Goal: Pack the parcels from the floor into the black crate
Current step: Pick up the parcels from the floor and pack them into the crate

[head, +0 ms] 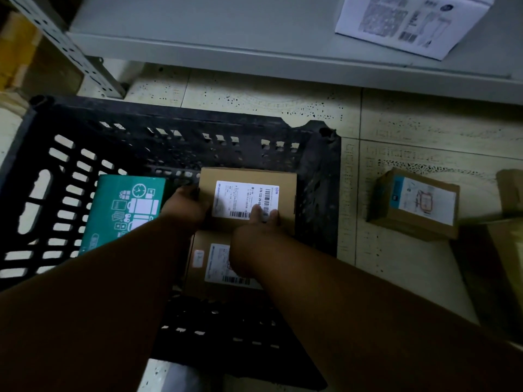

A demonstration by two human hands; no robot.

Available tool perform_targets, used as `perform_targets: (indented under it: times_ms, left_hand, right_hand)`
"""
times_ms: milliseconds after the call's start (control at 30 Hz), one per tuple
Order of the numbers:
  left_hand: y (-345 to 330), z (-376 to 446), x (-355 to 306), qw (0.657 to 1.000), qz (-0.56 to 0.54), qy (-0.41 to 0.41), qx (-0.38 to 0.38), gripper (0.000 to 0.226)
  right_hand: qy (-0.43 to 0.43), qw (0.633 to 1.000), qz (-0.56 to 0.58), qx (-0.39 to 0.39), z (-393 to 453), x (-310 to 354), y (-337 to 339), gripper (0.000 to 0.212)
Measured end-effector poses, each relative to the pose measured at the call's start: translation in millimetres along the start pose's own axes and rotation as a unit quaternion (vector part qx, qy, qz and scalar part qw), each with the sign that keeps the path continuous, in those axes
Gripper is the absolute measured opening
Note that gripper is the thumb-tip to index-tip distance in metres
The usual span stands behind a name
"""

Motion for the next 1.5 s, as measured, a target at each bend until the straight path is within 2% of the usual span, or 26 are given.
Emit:
perform_targets:
  times_ms: [100,167,267,300,400,433,500,567,633,800,900,1100,1167,1267,1367,1500]
  left_hand:
    - [3,-1,-2,0.999,0.0,-0.006,0.038,0.037]
    - [-1,-3,-5,0.998,0.038,-0.001,0.041,0.045]
    - [-10,-15,-11,0.989,0.144,-0.013,-0.004,0.079]
    - [-11,-26,-16,0.987,0.157,-0.02,-0.03,0.08]
    - [-8,-55,-30,0.988,0.112,-0.069,-0.083,0.055]
    - [-2,-66,-34,0.989,0.088,-0.079,-0.088,0.049]
    - [8,-84,-43,0.991,0.032,-0.083,-0.1,0.041]
    - [15,-109,-54,0.989,-0.009,-0.099,-0.109,0.036]
    - [18,-135,-67,0.984,-0.07,-0.128,-0.097,0.03]
    - [20,-164,-90,0.951,-0.175,-0.228,-0.113,0.014]
    - [7,-179,-98,0.926,-0.146,-0.321,-0.133,0.014]
    - [-36,-231,-144,0.867,-0.023,-0.475,-0.15,0.017]
    - [-58,-251,-158,0.857,-0.009,-0.5,-0.122,0.014]
    - [-102,-279,-174,0.864,-0.002,-0.499,-0.064,0.019]
    - [-158,-311,-182,0.857,0.048,-0.512,-0.037,0.021]
    - [-253,-372,-187,0.861,0.089,-0.499,0.04,0.02]
  right_hand:
    - [0.015,1.0,-0.021,-0.003,-2,1,2,0.114]
    - [0.024,0.999,-0.027,-0.008,-7,0,5,0.113]
    - [0.107,0.989,-0.099,-0.016,-15,5,9,0.089]
    - [0.136,0.983,-0.122,-0.022,-19,7,12,0.08]
    - [0.165,0.979,-0.11,-0.039,-38,9,21,0.074]
    - [0.174,0.981,-0.075,-0.052,-48,7,23,0.067]
    - [0.216,0.97,0.025,-0.106,-74,-1,27,0.041]
    - [0.246,0.949,0.113,-0.16,-104,-14,31,0.032]
    - [0.267,0.923,0.173,-0.216,-130,-30,34,0.04]
    - [0.348,0.798,0.238,-0.43,-148,-61,38,0.029]
    - [0.347,0.755,0.276,-0.483,-139,-86,41,0.025]
    - [0.314,0.747,0.296,-0.506,-141,-169,49,0.035]
    - [0.304,0.738,0.311,-0.516,-147,-201,50,0.036]
    - [0.294,0.71,0.317,-0.555,-150,-258,50,0.038]
    - [0.207,0.727,0.326,-0.568,-144,-329,40,0.038]
    - [0.092,0.758,0.334,-0.553,-144,-430,15,0.038]
Point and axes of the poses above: each hand's wrist, its own z-axis towards the middle knuckle, its own y-axis out of the back of the hand, x = y × z, the point moved 2 cm from there along z, towards the middle knuckle, and after that the axes turned 15 degrees about z, right-handed, at the moved point
